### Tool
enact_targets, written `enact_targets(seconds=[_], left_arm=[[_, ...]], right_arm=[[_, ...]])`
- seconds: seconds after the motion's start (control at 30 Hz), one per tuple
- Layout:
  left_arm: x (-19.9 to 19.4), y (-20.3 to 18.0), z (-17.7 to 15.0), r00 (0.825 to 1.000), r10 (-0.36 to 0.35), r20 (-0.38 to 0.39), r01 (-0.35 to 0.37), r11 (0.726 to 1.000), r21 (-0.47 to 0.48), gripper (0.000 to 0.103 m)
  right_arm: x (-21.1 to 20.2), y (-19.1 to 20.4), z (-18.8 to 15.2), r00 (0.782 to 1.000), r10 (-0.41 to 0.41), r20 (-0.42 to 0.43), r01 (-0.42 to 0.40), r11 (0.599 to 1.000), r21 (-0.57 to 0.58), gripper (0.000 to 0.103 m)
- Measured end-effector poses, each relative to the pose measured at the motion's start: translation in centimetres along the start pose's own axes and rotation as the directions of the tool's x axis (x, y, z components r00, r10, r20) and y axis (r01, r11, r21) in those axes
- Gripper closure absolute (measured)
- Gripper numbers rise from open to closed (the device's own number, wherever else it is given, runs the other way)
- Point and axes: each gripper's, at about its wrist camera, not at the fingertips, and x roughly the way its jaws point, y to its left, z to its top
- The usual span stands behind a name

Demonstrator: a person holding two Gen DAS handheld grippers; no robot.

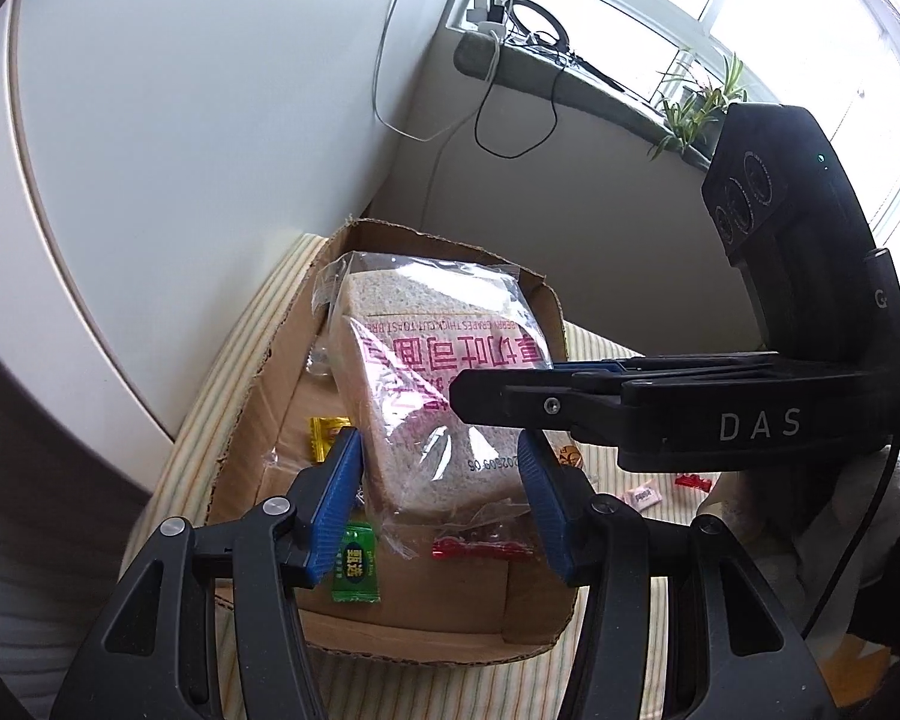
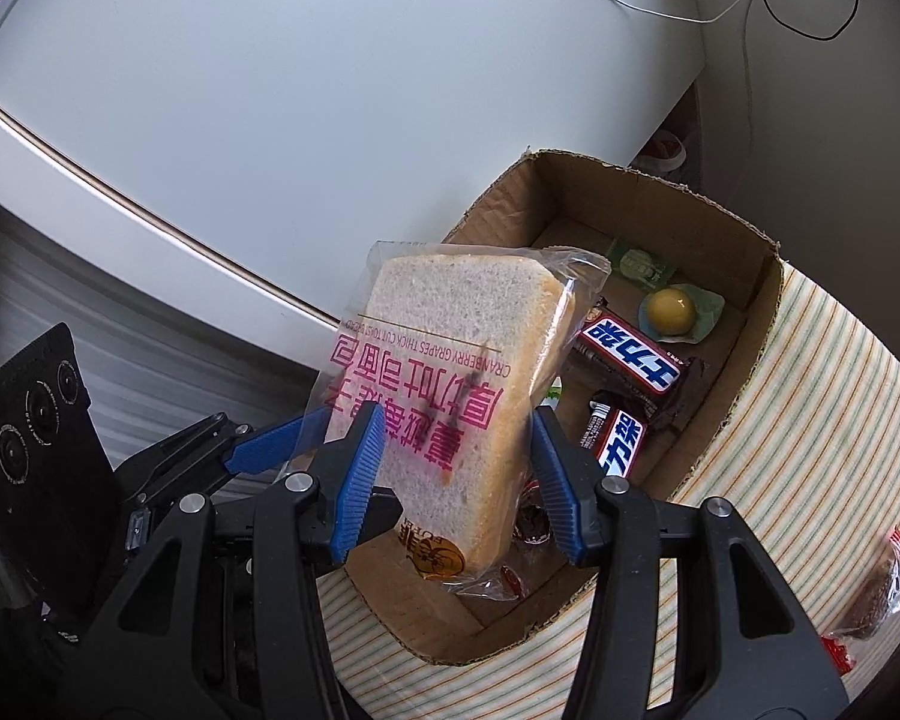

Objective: Organize snacks
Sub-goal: 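Open the right tool to drop the bread loaf into the box, then move both open tools back to the dried fruit bag and pink candy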

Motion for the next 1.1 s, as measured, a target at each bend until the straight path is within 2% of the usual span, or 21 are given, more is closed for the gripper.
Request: enact_targets(seconds=[0.27,0.77,0.83,0.87,1.1], left_arm=[[0.3,0.1,0.2,1.0,0.02,0.003,-0.02,1.0,0.006,0.052],[-0.1,-1.0,0.5,1.0,0.023,0.013,-0.023,0.999,0.035,0.052],[0.0,-1.4,0.5,1.0,0.017,0.011,-0.017,0.999,0.042,0.052],[-0.1,-1.7,0.5,1.0,0.011,0.012,-0.011,0.999,0.046,0.052],[0.3,-4.8,0.1,0.999,-0.04,0.004,0.039,0.993,0.115,0.052]], right_arm=[[-0.1,-0.8,0.3,0.999,-0.032,0.002,0.032,0.999,0.016,0.051],[-3.7,-1.7,-0.8,0.995,-0.085,0.048,0.084,0.996,0.01,0.05],[-4.5,-1.8,-1.1,0.992,-0.109,0.069,0.109,0.994,0.006,0.036],[-4.9,-1.9,-1.2,0.989,-0.12,0.081,0.12,0.993,0.004,0.033],[-8.2,-3.9,-3.1,0.97,-0.207,0.131,0.203,0.978,0.04,0.031]])
